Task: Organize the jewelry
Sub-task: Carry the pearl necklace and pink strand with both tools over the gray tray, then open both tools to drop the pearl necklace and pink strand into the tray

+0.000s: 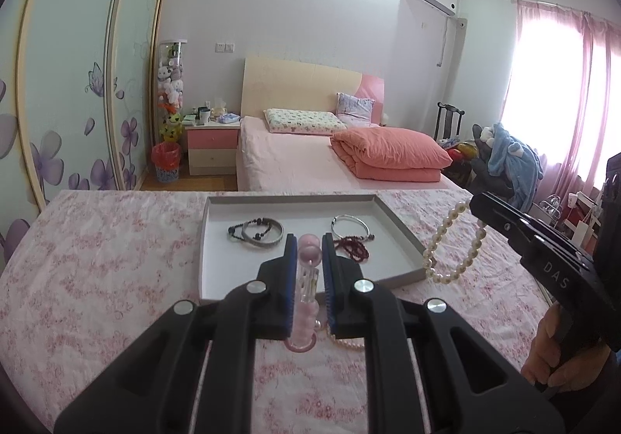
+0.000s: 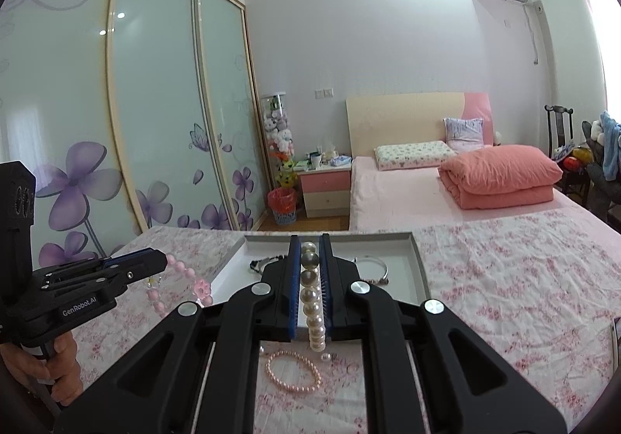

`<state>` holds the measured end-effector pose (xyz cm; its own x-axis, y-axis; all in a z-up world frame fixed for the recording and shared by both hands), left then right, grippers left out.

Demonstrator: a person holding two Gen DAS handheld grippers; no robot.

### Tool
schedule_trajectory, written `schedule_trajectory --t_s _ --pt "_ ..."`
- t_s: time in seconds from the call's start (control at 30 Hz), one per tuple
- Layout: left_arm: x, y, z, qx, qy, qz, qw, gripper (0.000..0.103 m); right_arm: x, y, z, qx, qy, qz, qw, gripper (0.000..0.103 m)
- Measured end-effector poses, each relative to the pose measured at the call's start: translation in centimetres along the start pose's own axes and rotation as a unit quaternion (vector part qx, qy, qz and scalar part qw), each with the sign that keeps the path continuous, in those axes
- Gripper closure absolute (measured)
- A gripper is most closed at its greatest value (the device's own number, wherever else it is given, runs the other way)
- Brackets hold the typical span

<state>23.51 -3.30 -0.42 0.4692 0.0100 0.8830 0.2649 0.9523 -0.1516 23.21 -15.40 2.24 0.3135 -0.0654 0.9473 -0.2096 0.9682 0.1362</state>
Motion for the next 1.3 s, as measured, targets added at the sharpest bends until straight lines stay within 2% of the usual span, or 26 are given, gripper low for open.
schedule_trajectory --t_s 0.3,0.57,0.77,1.03,1.3 --pt "2.2 0.8 -2.1 0.021 -0.013 -0.006 0.9997 0.090 1.8 -0.3 -2.0 -0.009 -0.017 0.003 1.000 0.093" --pt "3.8 1.5 -5.5 0.031 -0.006 -0.006 0.9995 0.090 2.9 -0.9 -5.4 -0.016 -0.014 0.001 1.000 0.093" --pt "4.6 2.1 -8.5 0.035 0.004 -0.006 0.9994 0.090 2.4 -1.3 -9.0 -0.025 0.008 -0.003 1.000 0.093" --pt "4.6 3.4 -12.4 0.043 0.023 0.001 0.9988 0.090 1.1 -2.4 -13.5 -0.017 0.052 -0.038 0.998 0.093" --pt "4.0 4.3 -14.9 0.045 0.043 0.009 0.9981 0.089 -1.0 -2.6 -16.0 -0.010 0.095 -0.057 0.994 0.092"
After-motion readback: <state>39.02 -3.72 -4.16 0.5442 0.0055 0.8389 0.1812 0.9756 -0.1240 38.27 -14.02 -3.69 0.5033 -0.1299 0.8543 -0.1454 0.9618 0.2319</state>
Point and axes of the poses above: each gripper's, at about its wrist camera, not at the fingertips, and z roughly against the way its jaws point, y to its left, x to its top, the point moved 9 cm from there along -z, roughly the way its jaws point, and after that the axes turned 2 degrees about -x, right-handed, at the moved point
